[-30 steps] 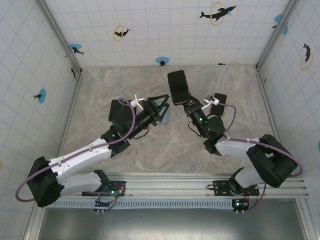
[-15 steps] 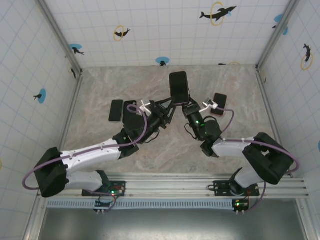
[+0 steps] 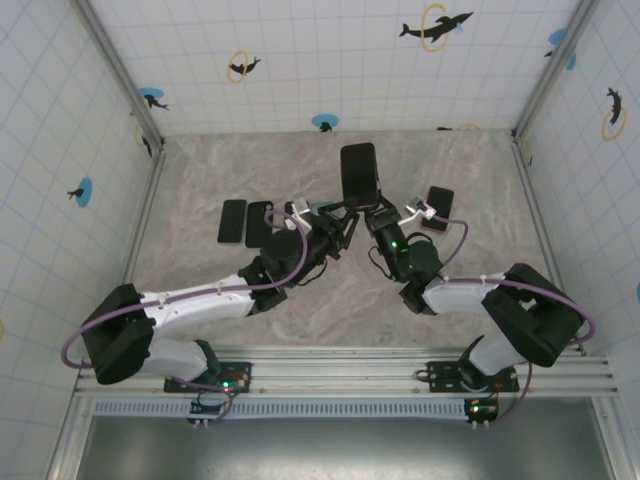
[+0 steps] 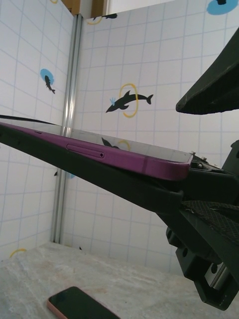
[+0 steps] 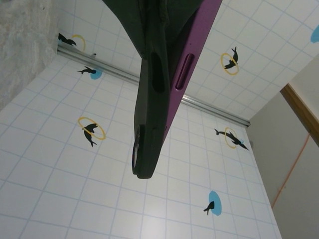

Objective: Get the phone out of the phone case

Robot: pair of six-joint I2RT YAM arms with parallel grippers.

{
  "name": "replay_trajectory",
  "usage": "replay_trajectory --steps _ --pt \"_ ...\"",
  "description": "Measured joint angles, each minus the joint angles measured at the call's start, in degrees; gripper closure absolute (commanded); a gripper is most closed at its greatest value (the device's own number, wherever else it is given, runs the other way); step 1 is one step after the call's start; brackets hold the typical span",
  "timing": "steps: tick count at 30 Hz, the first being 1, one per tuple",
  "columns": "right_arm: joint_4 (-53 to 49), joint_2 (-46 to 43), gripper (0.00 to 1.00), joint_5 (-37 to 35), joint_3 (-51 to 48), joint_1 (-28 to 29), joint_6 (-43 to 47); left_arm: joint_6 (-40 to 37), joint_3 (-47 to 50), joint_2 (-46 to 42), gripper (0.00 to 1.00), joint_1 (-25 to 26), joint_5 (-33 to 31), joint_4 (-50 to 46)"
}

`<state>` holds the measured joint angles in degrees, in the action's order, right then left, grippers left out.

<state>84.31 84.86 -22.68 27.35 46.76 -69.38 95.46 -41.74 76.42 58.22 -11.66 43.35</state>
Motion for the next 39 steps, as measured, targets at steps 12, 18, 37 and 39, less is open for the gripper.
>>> replay_trajectory --steps 12,18,37,39 --pt "2.21 0.00 1.00 0.44 0.00 -0.66 1.95 0.66 -1.86 1.36 0.61 0.57 2.16 0.92" --pt "2.49 0.00 1.00 1.07 0.00 -1.01 2.36 0.59 -2.49 1.31 0.61 0.61 2.16 0.83" --pt "2.69 -0.13 1.00 2.97 0.00 -0.28 3.37 0.61 -2.12 0.85 0.59 -0.26 1.46 1.07" --pt "2.49 -0.44 1.00 2.93 0.00 -0.09 3.89 0.63 -2.12 0.94 0.59 -0.31 1.16 1.18"
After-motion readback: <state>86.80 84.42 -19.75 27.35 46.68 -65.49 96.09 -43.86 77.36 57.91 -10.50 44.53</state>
